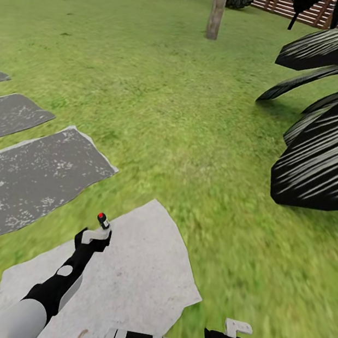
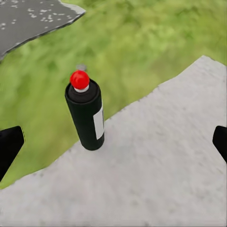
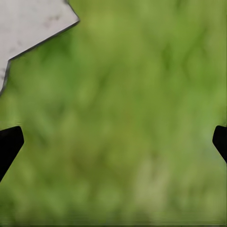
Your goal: In the garden, pick up the pesticide atomizer on the floor and spray pesticide onto both trees until each tree trunk is fully covered.
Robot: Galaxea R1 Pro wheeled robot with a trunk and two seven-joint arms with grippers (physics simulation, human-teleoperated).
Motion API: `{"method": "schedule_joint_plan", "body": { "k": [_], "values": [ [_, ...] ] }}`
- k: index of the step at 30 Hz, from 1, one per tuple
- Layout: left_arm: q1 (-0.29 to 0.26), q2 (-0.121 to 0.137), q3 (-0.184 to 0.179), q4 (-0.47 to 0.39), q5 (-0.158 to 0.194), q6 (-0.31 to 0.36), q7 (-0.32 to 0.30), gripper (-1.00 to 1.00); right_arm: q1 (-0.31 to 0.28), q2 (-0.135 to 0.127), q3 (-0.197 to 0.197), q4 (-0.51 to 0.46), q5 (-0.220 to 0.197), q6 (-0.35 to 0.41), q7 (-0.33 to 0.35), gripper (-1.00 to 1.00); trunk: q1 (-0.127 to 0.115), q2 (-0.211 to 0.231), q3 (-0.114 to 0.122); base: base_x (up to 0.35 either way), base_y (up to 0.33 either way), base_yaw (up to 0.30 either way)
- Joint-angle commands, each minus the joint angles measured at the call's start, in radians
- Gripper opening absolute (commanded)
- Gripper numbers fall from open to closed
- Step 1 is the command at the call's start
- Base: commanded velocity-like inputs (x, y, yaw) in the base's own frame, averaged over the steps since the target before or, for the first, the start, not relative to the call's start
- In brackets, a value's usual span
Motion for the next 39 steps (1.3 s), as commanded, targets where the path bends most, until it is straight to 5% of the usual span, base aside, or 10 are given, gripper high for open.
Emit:
{"method": "schedule_joint_plan", "body": {
  "k": [1, 8, 39],
  "values": [
    [0.000, 0.002, 0.000, 0.000, 0.000, -0.005, 0.000, 1.00, 0.000, 0.000, 0.000, 0.000, 0.000, 0.000, 0.000, 1.00, 0.000, 0.000, -0.006, 0.000, 0.000, 0.000],
    [0.003, 0.015, 0.000, 0.001, 0.001, -0.081, 0.000, 1.00, 0.000, 0.000, 0.000, 0.000, 0.000, -0.001, 0.000, 1.00, 0.001, -0.001, -0.022, 0.000, 0.000, 0.000],
    [0.004, 0.015, -0.002, 0.001, 0.001, -0.082, 0.000, 1.00, 0.000, 0.000, 0.000, 0.000, 0.002, -0.002, 0.000, 1.00, 0.001, -0.001, -0.022, 0.089, 0.056, 0.000]
  ]
}}
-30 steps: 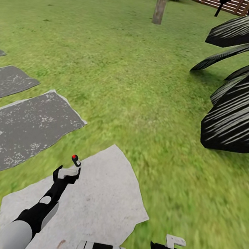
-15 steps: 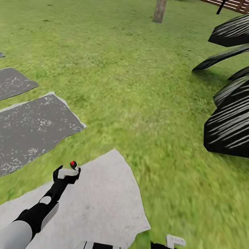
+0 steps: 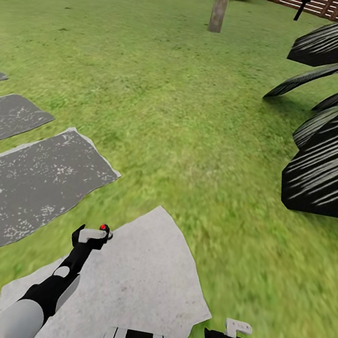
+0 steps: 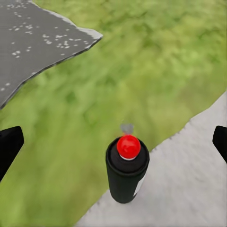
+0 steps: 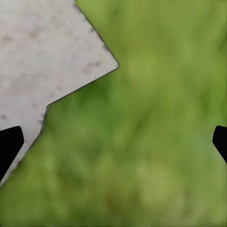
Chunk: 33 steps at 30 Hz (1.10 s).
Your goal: In the garden, pick up the pesticide atomizer on the floor and spray pesticide onto both trees until each tree trunk is fully covered.
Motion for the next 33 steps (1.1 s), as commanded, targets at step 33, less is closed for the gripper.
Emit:
{"method": "schedule_joint_plan", "body": {
  "k": [33],
  "values": [
    [0.000, 0.000, 0.000, 0.000, 0.000, 0.000, 0.000, 1.00, 0.000, 0.000, -0.001, 0.000, -0.002, 0.000, 0.000, 1.00, 0.010, -0.005, -0.124, 0.001, 0.001, 0.000]
  ]
}}
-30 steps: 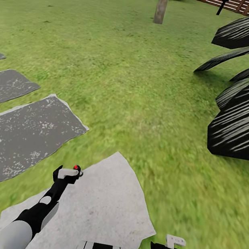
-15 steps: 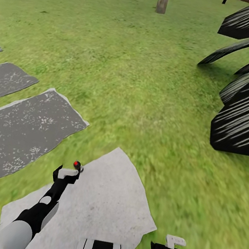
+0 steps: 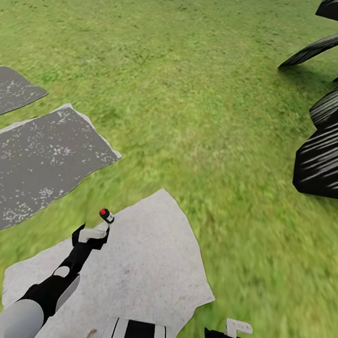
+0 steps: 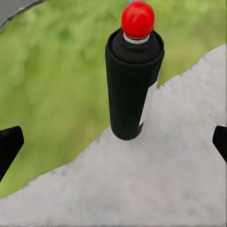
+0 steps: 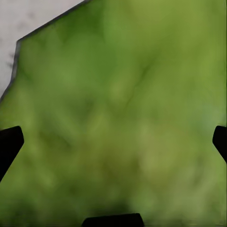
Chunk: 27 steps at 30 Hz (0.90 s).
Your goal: In the garden, pick up the pesticide atomizer on the floor and spray pesticide onto both trees until each tree trunk is fully covered.
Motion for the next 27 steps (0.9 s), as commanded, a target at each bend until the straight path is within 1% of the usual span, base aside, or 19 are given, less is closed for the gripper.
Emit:
{"method": "schedule_joint_plan", "body": {
  "k": [1, 2, 9, 15, 24, 27],
  "values": [
    [0.000, 0.000, 0.000, 0.000, 0.000, 0.000, 0.000, 1.00, 0.000, 0.000, 0.000, 0.000, 0.000, 0.000, 0.000, 1.00, 0.000, 0.000, -0.006, 0.000, 0.000, 0.000],
    [0.000, 0.000, 0.000, 0.000, 0.000, 0.000, 0.000, 1.00, 0.000, 0.000, 0.000, 0.000, 0.001, 0.000, 0.000, 1.00, 0.001, -0.001, -0.011, 0.000, 0.000, 0.000],
    [0.000, 0.000, 0.001, 0.001, 0.001, 0.001, 0.000, 1.00, 0.000, 0.000, 0.001, 0.000, 0.004, 0.000, 0.000, 1.00, 0.001, -0.001, -0.012, 0.006, 0.000, 0.000],
    [0.000, 0.000, 0.001, 0.000, 0.001, 0.000, 0.000, 1.00, 0.000, 0.000, 0.001, 0.000, 0.004, 0.000, 0.000, 1.00, 0.001, -0.001, -0.013, 0.203, -0.109, 0.000],
    [0.000, 0.000, 0.002, 0.000, 0.001, 0.000, 0.000, 1.00, 0.000, 0.000, 0.001, 0.000, 0.005, 0.000, 0.000, 1.00, 0.001, -0.001, -0.013, 0.030, -0.016, 0.000],
    [0.000, 0.000, 0.002, 0.000, 0.002, 0.001, 0.000, 1.00, 0.000, 0.000, 0.001, 0.000, 0.005, 0.000, 0.000, 1.00, 0.001, -0.001, -0.013, 0.180, -0.001, 0.000]
  ]
}}
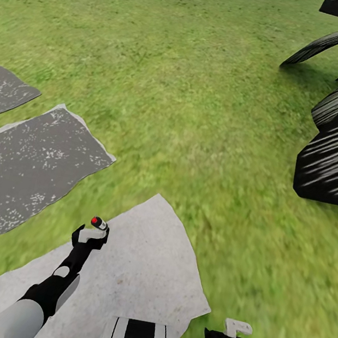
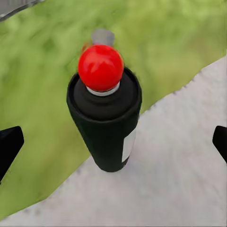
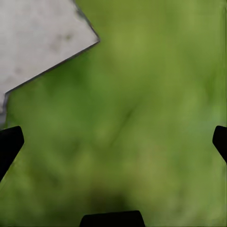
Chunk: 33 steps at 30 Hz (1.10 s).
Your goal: In the garden, pick up the pesticide atomizer on the floor and spray pesticide onto both trees until each tree trunk is fully covered.
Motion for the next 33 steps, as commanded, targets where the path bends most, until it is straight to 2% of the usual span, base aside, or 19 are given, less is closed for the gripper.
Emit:
{"method": "schedule_joint_plan", "body": {
  "k": [1, 7, 33],
  "values": [
    [0.000, 0.000, 0.000, 0.000, 0.000, 0.000, 0.000, 1.00, 0.000, 0.000, 0.000, 0.000, 0.000, 0.000, 0.000, 1.00, 0.000, 0.000, 0.000, 0.272, 0.000, 0.000],
    [0.000, 0.000, -0.002, 0.000, 0.000, -0.001, 0.000, 1.00, 0.000, 0.000, 0.000, 0.000, 0.000, 0.000, 0.000, 1.00, 0.000, 0.000, 0.000, 0.136, 0.000, 0.000],
    [0.003, 0.000, 0.001, 0.000, 0.002, -0.009, 0.000, 1.00, 0.000, -0.001, -0.001, 0.000, 0.000, 0.000, 0.000, 1.00, 0.000, 0.000, 0.000, 0.002, 0.000, 0.000]
  ]
}}
